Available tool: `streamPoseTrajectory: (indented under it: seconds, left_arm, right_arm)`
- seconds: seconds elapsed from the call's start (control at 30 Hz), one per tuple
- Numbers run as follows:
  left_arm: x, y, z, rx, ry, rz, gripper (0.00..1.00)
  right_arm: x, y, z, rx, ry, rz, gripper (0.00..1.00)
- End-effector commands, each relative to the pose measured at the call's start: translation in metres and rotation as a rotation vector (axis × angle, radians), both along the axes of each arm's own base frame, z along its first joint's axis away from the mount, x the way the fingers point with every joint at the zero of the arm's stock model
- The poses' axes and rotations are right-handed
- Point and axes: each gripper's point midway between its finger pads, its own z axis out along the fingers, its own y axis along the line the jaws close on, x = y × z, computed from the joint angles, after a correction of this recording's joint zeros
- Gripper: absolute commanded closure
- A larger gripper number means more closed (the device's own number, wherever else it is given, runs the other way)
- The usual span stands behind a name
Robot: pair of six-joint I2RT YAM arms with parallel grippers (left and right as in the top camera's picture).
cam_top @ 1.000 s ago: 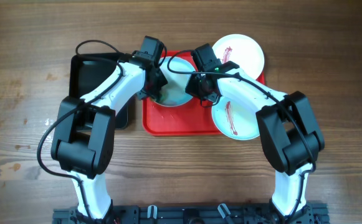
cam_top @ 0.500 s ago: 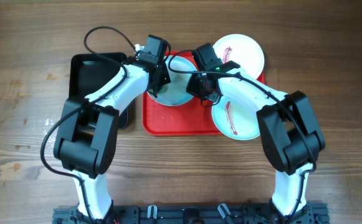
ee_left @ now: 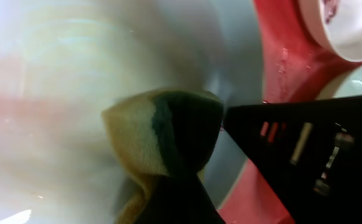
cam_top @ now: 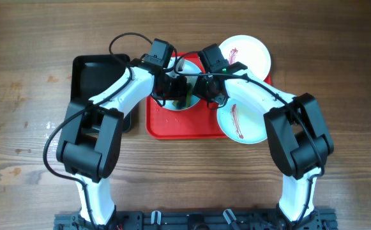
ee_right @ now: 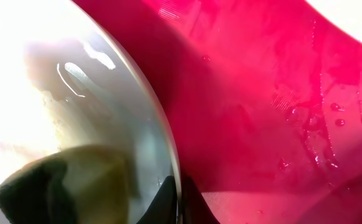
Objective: Clean dirty plates on tray and stack at the side
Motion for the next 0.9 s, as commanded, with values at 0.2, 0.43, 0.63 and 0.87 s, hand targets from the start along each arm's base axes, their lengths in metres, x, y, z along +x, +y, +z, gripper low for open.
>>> streamPoseTrajectory:
  seconds: [0.2,0.43,0.63,0.87]
  left_arm:
    - [0.051,0.054,-0.016,0.279,-0.178,0.275,0.96]
    - [0.064,0.097,-0.011,0.459,-0.241,0.556,0.96]
    - [0.034,0.107,-0.022,0.531,-0.124,0.556,0.96]
    - [-0.017,0.059,-0.033,0.331,0.110,0.225,0.96]
  right_arm:
    - [-0.011,-0.003,-0.021,-0.043,0.042,0.029,0.96]
    - [-0.010,-0.003,-0.021,-0.042,0.040,0.029,0.96]
    - [-0.010,-0.003,-0.021,-0.042,0.038,0.030,0.96]
    - [-0.010,-0.003,-0.021,-0.044,0.036,0.039,0.96]
